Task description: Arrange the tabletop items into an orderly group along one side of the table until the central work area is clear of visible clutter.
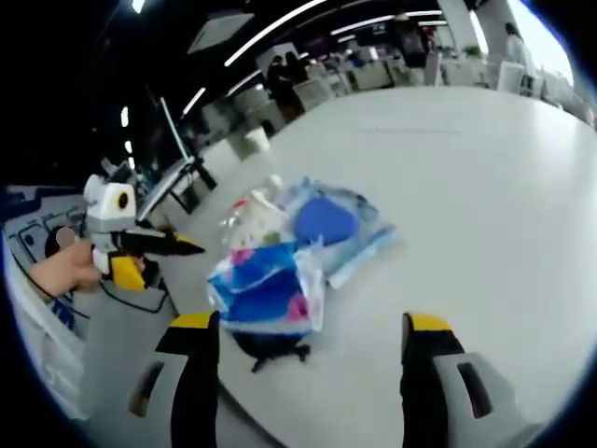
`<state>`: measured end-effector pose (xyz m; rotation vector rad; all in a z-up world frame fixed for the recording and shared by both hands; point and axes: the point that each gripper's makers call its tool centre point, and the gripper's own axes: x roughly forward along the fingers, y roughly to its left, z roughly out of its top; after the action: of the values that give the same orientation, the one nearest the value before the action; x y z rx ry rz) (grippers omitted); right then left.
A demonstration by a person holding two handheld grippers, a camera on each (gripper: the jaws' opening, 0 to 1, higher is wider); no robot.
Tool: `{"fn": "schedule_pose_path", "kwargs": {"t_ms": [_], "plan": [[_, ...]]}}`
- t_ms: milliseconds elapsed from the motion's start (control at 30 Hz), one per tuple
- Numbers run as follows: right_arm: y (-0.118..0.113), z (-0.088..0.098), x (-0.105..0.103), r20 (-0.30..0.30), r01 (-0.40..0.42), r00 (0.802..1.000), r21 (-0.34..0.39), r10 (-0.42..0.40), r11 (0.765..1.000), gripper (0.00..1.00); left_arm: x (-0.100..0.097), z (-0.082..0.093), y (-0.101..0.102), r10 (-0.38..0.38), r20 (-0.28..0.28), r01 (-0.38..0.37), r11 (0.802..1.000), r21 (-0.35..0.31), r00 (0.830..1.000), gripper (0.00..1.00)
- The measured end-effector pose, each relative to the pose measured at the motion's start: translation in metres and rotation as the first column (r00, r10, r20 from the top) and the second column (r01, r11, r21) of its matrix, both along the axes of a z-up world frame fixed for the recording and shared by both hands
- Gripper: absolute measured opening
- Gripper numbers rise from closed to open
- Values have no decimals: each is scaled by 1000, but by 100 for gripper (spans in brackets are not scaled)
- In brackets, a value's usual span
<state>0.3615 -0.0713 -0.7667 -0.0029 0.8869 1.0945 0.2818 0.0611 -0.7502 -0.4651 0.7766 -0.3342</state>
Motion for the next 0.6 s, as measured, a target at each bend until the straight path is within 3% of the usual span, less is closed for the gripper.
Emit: {"fn": "schedule_pose_path", "kwargs": {"t_ms": [600], "plan": [[34,0,5,23,-79,997,4,79,997,69,10,-21,-23,1,-42,-2,1000,-5,999,85]]}}
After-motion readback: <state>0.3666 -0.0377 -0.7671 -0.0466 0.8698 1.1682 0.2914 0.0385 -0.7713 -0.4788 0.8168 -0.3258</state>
